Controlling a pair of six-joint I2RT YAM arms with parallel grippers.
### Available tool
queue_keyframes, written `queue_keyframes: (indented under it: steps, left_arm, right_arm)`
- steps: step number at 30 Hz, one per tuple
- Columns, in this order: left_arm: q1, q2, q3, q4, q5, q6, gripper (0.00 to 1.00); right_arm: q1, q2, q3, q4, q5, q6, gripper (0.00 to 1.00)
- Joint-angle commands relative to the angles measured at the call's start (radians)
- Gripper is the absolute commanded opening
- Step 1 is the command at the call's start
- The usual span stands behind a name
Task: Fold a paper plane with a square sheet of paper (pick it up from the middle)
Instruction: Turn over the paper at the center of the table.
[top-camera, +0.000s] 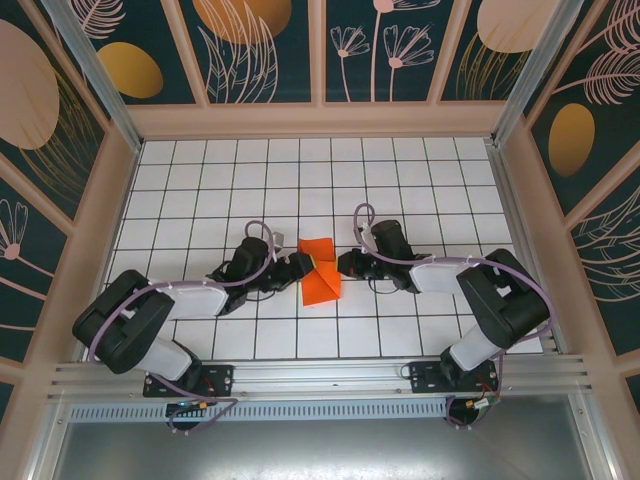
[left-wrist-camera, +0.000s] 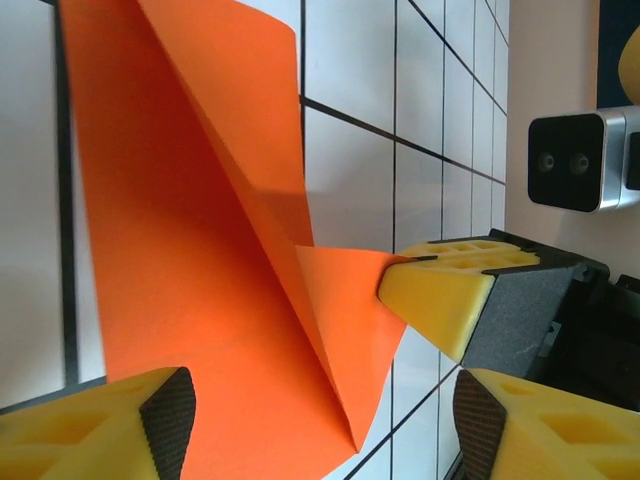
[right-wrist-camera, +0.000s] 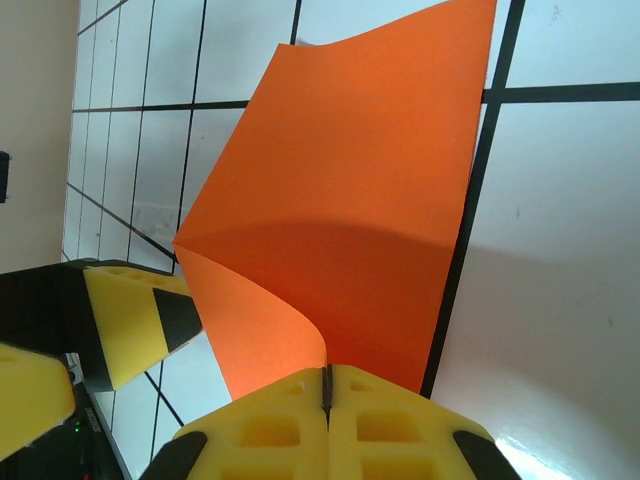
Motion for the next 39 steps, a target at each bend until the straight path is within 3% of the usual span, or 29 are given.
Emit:
queue_keyframes:
  steps: [1,7,13,17,24,27,35,39]
  left_arm:
    - [-0.011,0.039,0.040,0.085,0.039,0.017,0.69]
    - [-0.015,0.110,0.070,0.114,0.044,-0.002,0.60]
    - [-0.017,0.159,0.082,0.150,0.059,-0.015,0.59]
    - [-0.017,0.192,0.095,0.160,0.068,-0.009,0.57]
    - [-0.017,0.203,0.097,0.170,0.084,0.028,0.49]
    - [-0.019,0.200,0.089,0.178,0.088,0.051,0.47]
    - [-0.021,0.199,0.082,0.200,0.125,0.128,0.46]
    - [-0.021,0.207,0.101,0.158,0.126,0.166,0.39]
  right_arm:
    - [-0.004,-0.011,0.002,0.024,0.000,0.016,0.03]
    - [-0.004,-0.021,0.003,0.015,0.011,0.020,0.03]
    - [-0.004,-0.023,0.010,0.002,0.009,0.026,0.06]
    - [-0.004,-0.031,0.028,-0.030,0.012,0.026,0.15]
    - [-0.016,-0.119,0.065,-0.146,0.090,0.048,0.45]
    - [-0.027,-0.168,0.069,-0.187,0.129,0.061,0.54]
    - [-0.029,-0.209,0.075,-0.215,0.167,0.106,0.62]
    - [-0.058,-0.211,0.076,-0.222,0.176,0.118,0.62]
